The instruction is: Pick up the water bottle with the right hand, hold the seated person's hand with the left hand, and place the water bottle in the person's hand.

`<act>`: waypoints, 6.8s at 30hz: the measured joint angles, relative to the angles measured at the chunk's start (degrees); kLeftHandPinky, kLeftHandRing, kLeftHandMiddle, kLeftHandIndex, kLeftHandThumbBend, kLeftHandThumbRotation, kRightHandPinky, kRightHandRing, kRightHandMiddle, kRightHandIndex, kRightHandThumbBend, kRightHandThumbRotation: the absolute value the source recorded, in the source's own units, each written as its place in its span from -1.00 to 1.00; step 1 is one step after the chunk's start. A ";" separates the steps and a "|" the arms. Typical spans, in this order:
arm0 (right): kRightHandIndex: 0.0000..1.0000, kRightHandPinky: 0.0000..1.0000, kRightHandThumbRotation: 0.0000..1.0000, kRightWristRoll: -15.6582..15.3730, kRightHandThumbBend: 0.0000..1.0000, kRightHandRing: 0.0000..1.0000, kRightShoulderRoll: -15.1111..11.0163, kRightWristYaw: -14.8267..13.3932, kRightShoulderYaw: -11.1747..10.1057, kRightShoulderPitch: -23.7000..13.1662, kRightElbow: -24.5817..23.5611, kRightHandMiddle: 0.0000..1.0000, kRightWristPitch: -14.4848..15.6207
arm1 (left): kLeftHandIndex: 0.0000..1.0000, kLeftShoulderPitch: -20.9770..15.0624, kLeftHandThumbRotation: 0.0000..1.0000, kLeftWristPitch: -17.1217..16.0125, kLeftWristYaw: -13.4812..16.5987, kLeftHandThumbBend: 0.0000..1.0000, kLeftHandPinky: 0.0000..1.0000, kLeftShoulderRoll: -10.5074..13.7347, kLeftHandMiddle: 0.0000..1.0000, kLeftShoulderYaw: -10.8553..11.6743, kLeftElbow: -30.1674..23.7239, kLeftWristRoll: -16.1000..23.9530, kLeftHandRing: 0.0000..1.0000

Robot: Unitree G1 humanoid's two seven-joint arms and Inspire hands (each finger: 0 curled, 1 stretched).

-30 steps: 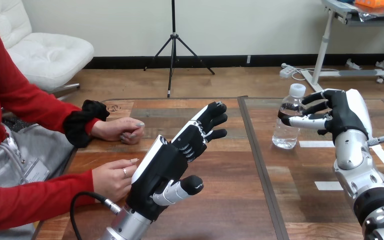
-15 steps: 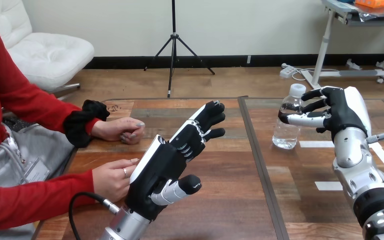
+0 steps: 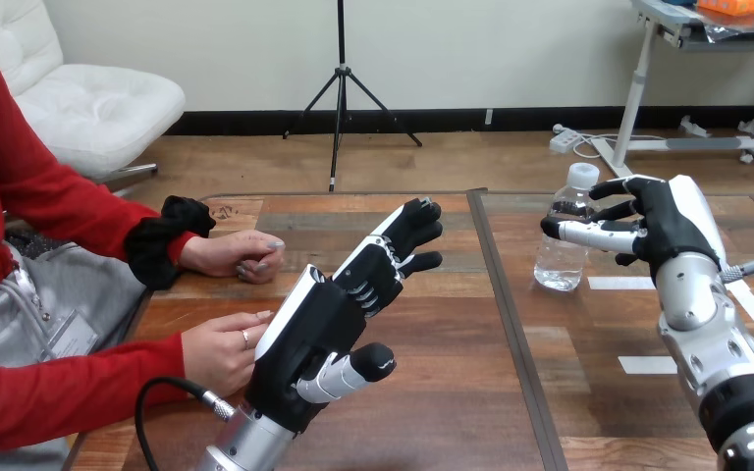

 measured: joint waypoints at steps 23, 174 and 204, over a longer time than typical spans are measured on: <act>0.52 -0.21 0.15 -0.52 1.00 0.05 -1.64 1.75 0.25 4.60 -8.09 0.27 5.92 | 0.89 0.00 0.57 0.03 -0.30 1.00 0.76 0.63 0.92 0.06 0.00 -0.17 0.89; 1.00 0.59 0.45 -5.50 1.00 1.00 -6.66 2.54 2.24 -5.44 8.09 1.00 -3.80 | 0.88 0.02 0.58 0.62 -1.59 1.00 0.74 0.58 0.91 2.22 0.00 0.01 0.88; 1.00 0.56 0.41 -8.95 1.00 1.00 -8.22 2.95 4.91 -7.15 7.77 1.00 -3.73 | 0.88 0.95 0.57 0.36 -0.88 1.00 0.74 -0.38 0.92 2.10 0.00 0.32 0.89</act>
